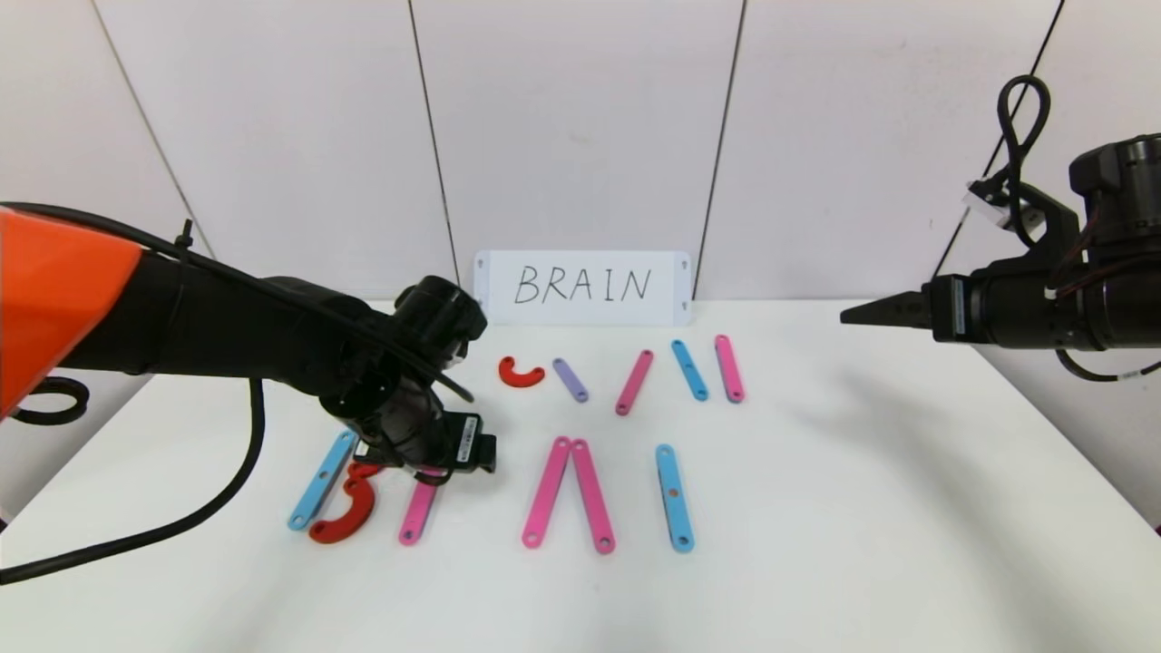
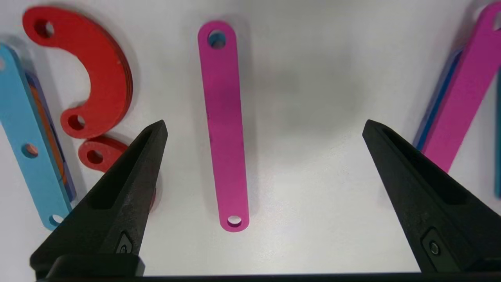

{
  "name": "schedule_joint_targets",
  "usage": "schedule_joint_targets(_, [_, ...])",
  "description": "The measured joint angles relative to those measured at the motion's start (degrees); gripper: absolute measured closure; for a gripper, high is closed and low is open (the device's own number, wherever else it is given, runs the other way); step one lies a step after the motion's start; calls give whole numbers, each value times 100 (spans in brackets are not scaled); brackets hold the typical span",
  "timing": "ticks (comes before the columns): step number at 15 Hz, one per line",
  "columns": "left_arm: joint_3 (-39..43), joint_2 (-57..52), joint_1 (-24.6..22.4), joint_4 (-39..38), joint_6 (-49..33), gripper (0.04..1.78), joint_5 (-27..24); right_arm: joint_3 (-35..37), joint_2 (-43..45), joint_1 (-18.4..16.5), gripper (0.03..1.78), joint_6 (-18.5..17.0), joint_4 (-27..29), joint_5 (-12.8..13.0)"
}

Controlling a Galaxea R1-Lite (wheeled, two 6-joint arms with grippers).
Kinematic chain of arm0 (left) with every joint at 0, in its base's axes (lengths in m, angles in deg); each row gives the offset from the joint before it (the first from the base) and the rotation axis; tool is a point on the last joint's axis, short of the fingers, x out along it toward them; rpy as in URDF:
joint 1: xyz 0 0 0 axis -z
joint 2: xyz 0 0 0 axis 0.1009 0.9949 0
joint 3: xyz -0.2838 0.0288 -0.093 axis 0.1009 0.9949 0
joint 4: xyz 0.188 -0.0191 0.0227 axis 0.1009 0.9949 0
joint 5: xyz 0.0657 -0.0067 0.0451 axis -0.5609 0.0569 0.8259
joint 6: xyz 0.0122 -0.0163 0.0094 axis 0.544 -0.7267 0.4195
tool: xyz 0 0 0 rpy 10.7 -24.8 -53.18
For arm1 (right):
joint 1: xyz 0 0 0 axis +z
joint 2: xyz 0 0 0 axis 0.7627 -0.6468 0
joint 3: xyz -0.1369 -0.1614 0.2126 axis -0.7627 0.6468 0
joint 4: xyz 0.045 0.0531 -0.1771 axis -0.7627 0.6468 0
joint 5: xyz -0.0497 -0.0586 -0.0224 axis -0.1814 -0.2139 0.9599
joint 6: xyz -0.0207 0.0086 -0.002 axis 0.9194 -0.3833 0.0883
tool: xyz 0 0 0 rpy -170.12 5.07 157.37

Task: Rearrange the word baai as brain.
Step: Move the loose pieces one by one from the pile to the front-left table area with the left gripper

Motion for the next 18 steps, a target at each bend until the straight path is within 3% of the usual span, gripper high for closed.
schedule_joint_targets(4, [-645, 226, -116, -2, 1086, 8, -50, 6, 2, 0, 8, -2, -2, 0])
schedule_joint_targets(8, [-1312, 584, -438, -99, 1893, 8, -505, 6, 2, 0, 8, 5, -5, 0])
schedule_joint_targets(13, [-2013, 1248, -628, -806, 1345, 8, -177, 13, 0, 0, 8, 9, -2, 0])
schedule_joint_targets(18, [-2599, 1803, -675, -931, 901, 8, -30, 16, 0, 0, 8, 11, 0, -1])
